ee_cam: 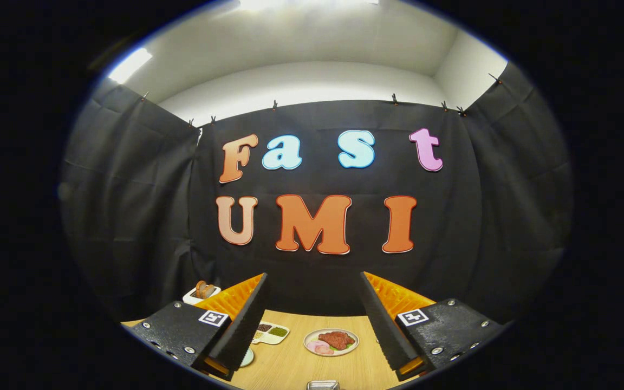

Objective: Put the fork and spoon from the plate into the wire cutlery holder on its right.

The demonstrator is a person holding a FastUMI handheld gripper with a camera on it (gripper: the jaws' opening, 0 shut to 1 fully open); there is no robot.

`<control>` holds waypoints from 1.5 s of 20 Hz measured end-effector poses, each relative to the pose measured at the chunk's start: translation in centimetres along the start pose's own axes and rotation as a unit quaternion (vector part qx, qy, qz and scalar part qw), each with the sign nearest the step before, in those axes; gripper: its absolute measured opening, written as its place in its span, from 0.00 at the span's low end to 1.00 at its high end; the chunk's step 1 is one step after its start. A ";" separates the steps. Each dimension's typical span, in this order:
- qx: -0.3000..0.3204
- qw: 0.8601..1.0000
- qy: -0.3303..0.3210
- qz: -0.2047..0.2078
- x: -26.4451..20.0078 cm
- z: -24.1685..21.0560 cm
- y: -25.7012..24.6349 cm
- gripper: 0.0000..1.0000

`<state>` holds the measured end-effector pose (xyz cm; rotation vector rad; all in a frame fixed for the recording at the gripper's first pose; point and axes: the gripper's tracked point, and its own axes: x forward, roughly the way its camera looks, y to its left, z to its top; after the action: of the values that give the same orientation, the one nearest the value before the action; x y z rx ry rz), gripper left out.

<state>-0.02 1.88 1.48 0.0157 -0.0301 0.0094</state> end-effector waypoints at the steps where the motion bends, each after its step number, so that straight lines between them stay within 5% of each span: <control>1: 0.001 1.000 -0.002 -0.001 0.1 0.3 0.3 0.97; 10: 0.002 1.000 0.016 0.002 1.4 -1.0 5.1 0.97; 18: 0.035 0.981 0.187 0.040 3.7 -9.5 13.5 0.98; 21: 0.050 0.961 0.269 0.049 4.5 -13.9 16.2 0.98; 30: 0.041 0.856 0.508 0.084 2.8 -26.4 23.1 0.95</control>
<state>3.34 25.40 -24.46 0.0922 1.0360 0.1949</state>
